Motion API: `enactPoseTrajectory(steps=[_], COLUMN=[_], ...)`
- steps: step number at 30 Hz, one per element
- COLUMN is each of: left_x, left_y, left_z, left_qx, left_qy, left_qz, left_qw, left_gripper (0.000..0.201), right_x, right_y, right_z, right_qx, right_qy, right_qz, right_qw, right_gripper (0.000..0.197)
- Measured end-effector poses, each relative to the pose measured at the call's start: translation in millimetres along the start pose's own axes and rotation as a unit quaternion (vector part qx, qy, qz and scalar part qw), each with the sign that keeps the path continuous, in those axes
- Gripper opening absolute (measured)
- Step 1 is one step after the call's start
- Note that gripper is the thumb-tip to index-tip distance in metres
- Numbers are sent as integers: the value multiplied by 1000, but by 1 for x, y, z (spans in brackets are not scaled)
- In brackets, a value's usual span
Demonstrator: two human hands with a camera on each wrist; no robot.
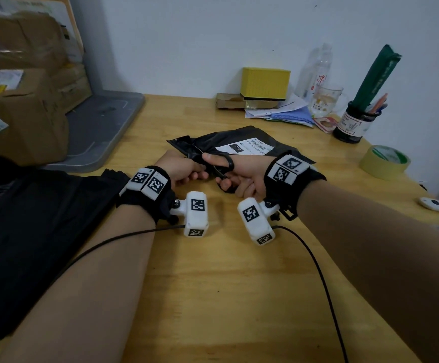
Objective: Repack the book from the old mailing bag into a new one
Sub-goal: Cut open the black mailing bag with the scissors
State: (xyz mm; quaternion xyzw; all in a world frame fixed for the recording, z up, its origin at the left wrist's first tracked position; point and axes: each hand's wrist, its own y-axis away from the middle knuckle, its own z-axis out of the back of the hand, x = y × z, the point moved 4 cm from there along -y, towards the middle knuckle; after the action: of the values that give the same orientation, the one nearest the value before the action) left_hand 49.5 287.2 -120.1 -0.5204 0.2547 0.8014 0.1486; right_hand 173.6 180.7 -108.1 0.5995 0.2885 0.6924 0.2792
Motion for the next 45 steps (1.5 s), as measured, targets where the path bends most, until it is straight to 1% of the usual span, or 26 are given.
enactPoseTrajectory(steps=[2, 4, 6, 9, 14, 18, 21, 24, 29, 33, 38, 41, 45], left_x=[0, -1, -3, -4, -5, -6, -8, -9, -6, -6, -5, -5, -6], left_y=[1, 3, 5, 7, 8, 9, 10, 11, 10, 11, 10, 9, 10], left_z=[1, 1, 0, -1, -1, -1, 0, 1, 1, 1, 1, 2, 3], left_qx=[8, 19, 37, 56, 58, 57, 65, 71, 62, 59, 69, 72, 73], left_qy=[-4, -7, -13, -23, -35, -33, -19, -4, 7, -6, -10, -7, -5], left_qz=[-1, -2, -5, -9, -17, -24, -20, -15, 13, 11, 4, -2, 1], left_qw=[1000, 1000, 999, 998, 998, 998, 997, 997, 998, 998, 998, 997, 997], left_gripper=[10, 10, 9, 5, 4, 4, 4, 7, 4, 6, 11, 10, 5], right_x=[3, 9, 16, 21, 29, 35, 32, 26, 22, 27, 39, 38, 29], right_y=[2, 8, 17, 27, 25, 25, 19, 13, 9, 13, 20, 13, 4], right_z=[1, 1, 2, 4, 11, 17, 18, 22, 25, 21, 11, 13, 22], right_qx=[10, 43, 67, 54, 19, 4, 18, 23, 55, 50, 28, 37, 43], right_qy=[17, 21, 21, 51, 130, 169, 162, 123, 75, 110, 139, 151, 96], right_qz=[-1, 1, 11, 7, -9, -20, -23, -17, -32, -34, -15, -23, -34], right_qw=[1000, 999, 997, 997, 991, 985, 986, 992, 995, 992, 990, 988, 994], right_gripper=[62, 65, 72, 77, 73, 72, 72, 73, 63, 64, 74, 67, 60])
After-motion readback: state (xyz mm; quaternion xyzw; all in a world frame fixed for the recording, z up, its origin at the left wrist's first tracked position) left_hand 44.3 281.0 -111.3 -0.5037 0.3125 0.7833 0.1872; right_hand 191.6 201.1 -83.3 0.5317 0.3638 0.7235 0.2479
